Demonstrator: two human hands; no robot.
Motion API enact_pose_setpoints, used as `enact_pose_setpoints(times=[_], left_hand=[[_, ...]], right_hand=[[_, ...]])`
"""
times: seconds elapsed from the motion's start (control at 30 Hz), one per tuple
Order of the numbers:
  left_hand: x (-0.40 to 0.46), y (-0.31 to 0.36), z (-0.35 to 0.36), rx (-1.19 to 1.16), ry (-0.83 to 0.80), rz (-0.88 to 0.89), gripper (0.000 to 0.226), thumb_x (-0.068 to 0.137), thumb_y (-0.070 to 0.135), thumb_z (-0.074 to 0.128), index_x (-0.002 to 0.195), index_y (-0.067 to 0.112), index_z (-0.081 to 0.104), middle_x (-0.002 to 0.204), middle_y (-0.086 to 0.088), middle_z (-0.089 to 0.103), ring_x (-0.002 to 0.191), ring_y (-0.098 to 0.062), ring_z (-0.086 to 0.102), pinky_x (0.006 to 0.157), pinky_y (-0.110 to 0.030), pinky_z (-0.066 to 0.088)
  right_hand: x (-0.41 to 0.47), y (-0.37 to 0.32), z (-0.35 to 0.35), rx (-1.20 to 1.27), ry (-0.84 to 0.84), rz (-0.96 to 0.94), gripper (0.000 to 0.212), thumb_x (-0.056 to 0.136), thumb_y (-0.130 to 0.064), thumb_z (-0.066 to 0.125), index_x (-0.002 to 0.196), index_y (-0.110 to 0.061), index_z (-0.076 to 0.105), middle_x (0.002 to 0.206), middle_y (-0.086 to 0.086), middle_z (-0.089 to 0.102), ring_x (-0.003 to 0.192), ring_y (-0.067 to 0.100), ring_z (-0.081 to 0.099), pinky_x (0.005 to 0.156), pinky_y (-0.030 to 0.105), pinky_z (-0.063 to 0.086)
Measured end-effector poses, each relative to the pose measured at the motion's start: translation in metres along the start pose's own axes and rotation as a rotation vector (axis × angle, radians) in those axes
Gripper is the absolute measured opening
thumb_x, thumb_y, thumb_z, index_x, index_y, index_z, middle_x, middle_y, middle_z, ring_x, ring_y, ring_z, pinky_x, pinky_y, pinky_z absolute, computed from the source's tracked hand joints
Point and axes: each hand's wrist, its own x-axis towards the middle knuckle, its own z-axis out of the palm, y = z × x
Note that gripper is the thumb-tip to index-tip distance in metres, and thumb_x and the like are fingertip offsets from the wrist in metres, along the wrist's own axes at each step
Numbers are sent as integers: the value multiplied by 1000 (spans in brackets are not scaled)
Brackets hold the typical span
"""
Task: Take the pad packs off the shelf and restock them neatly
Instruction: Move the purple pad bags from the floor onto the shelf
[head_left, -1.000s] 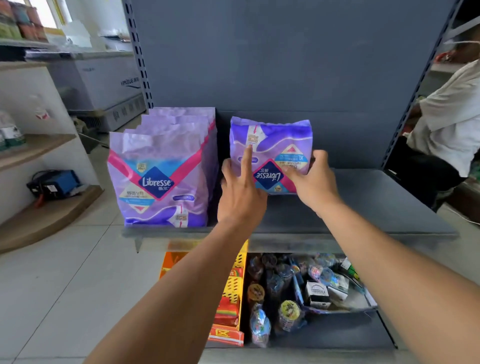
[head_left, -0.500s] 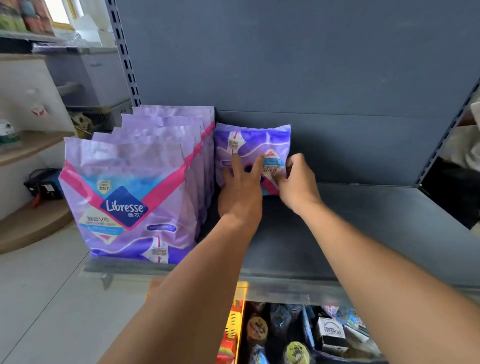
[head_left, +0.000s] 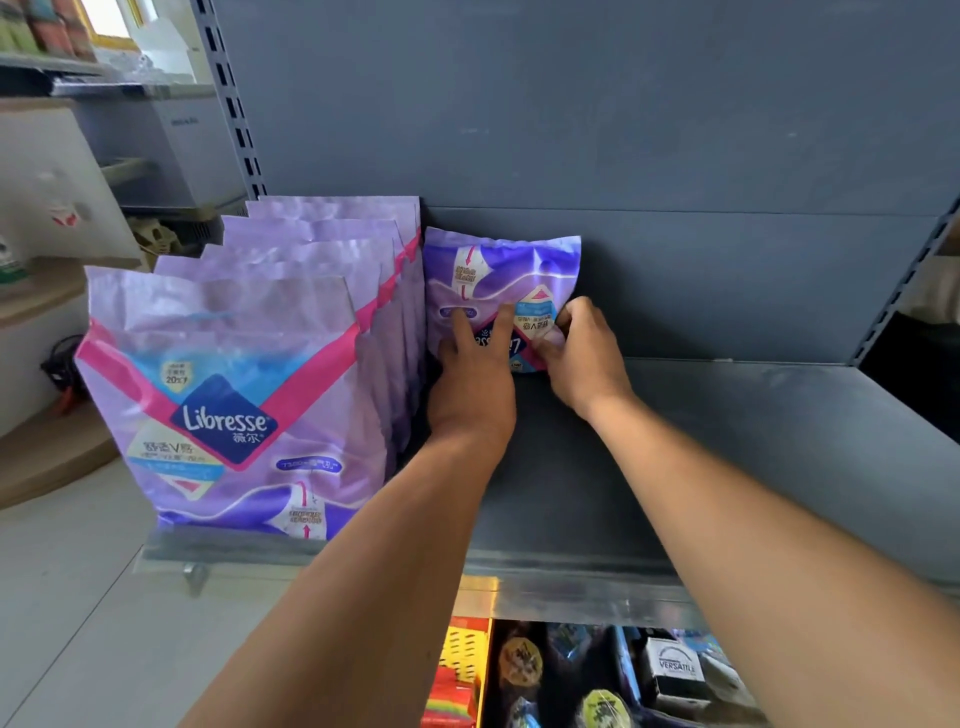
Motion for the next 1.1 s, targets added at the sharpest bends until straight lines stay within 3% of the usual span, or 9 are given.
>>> enact_pose_setpoints(times=[0.1,0.3,0.53,0.67,0.77,0.93,1.1], left_hand=[[0,1,2,-14,-8,-3,87,91,2,50,151,41,1,156,-11,-7,140,-36,18,88,-51,49],[-3,2,-1,-15,1,-14,85,90,8,54,151,41,4,156,-11,-3,139,-36,21,90,-51,50],[-17,10,-20,8,-11,-25,86,90,6,54,150,40,3,154,-10,0,137,-35,26,86,-50,53],[-38,22,-39,39,-30,13,88,89,6,54,151,35,-1,152,-11,6,130,-34,35,75,-45,53],[-61,29,-55,39,-8,77,77,90,9,51,150,30,8,146,-12,18,126,-35,38,71,-41,46],[-110,37,-88,57,-4,190,51,94,26,49,141,19,29,140,-11,35,126,-34,38,88,-45,46],[-172,47,-104,156,-20,321,43,96,34,43,136,19,39,138,-7,39,123,-31,42,93,-45,41]], right_hand=[[0,1,0,-26,-5,10,30,90,-22,65,107,-8,44,116,9,52,93,19,52,55,22,34],[-2,1,0,-5,-19,62,45,85,-23,73,114,-9,42,121,10,55,103,25,60,70,32,47],[-16,-10,-22,-68,-35,70,63,91,-26,65,143,-11,31,140,11,45,123,25,51,80,28,40],[-38,-22,-48,-228,-28,-19,58,93,-30,60,142,-14,34,139,11,45,125,29,47,87,37,45],[-65,-32,-75,-392,-66,-126,47,96,-31,54,139,-17,41,139,7,45,125,29,44,86,40,46],[-127,-43,-126,-629,-128,-292,44,97,-33,49,138,-16,46,139,3,47,125,27,45,94,41,46],[-201,-49,-173,-723,-269,-282,47,98,-39,45,141,-20,44,143,-3,42,132,20,37,98,38,41]])
